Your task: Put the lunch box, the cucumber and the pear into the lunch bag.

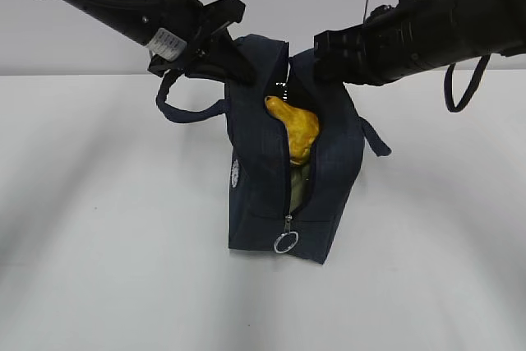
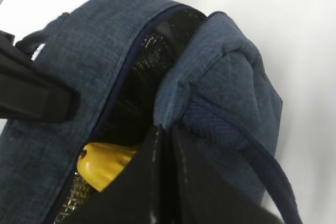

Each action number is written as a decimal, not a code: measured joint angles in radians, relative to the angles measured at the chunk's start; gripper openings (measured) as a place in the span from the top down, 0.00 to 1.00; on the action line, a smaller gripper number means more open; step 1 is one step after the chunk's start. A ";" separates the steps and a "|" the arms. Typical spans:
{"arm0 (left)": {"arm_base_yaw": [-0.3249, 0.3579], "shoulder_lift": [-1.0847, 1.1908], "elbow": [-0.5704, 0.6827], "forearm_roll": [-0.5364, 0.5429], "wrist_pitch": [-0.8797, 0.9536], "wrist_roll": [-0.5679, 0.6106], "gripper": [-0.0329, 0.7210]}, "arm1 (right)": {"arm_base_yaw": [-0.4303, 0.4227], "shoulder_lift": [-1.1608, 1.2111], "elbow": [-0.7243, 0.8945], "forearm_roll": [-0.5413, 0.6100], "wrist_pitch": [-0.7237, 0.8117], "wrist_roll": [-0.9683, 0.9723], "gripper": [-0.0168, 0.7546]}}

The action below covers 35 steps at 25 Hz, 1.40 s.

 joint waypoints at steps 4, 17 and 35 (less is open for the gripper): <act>0.000 0.000 0.000 -0.001 -0.010 0.000 0.95 | 0.000 0.002 -0.034 -0.010 0.000 0.000 0.98; 0.000 0.002 0.000 -0.002 -0.067 0.000 0.95 | 0.000 0.074 -0.090 -0.044 -0.011 -0.004 0.98; 0.000 0.026 -0.003 0.049 -0.044 -0.002 0.95 | 0.000 0.003 -0.082 -0.046 0.016 -0.015 0.58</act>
